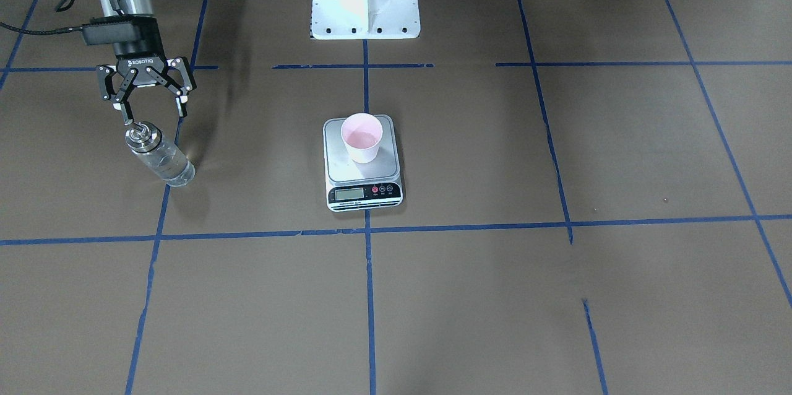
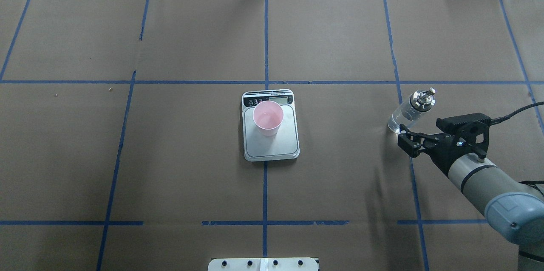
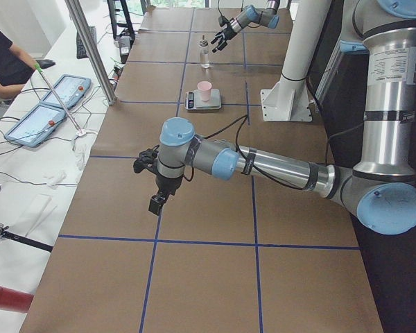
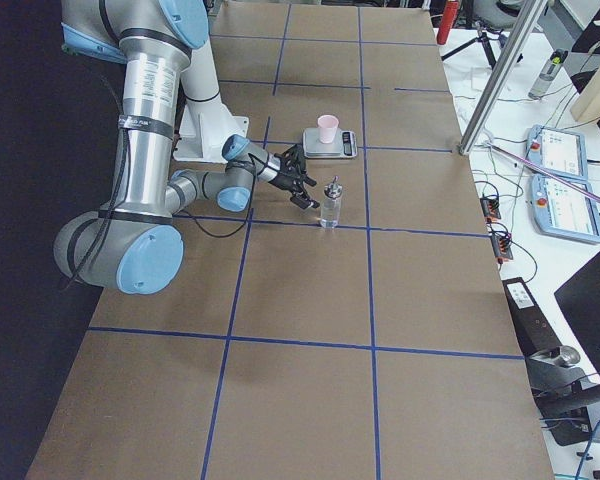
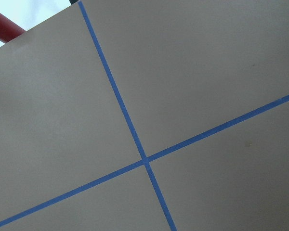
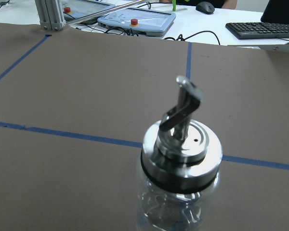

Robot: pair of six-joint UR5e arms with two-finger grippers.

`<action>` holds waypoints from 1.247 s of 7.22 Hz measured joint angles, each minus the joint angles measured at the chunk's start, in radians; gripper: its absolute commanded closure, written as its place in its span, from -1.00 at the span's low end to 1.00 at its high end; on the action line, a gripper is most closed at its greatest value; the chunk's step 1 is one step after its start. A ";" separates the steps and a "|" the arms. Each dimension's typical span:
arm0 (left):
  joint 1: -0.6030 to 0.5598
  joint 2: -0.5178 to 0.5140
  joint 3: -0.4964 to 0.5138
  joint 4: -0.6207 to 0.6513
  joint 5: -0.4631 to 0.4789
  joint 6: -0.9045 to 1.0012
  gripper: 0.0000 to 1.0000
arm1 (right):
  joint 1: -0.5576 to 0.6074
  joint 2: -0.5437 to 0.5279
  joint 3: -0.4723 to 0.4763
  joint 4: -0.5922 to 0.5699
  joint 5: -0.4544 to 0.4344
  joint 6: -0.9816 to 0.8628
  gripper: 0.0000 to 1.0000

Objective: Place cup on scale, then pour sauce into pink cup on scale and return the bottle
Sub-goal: 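Close the right gripper around the glass bottle's neck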

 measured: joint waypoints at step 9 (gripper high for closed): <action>-0.011 -0.024 0.006 0.003 0.008 -0.001 -1.00 | 0.064 0.116 -0.136 0.019 0.003 -0.107 -1.00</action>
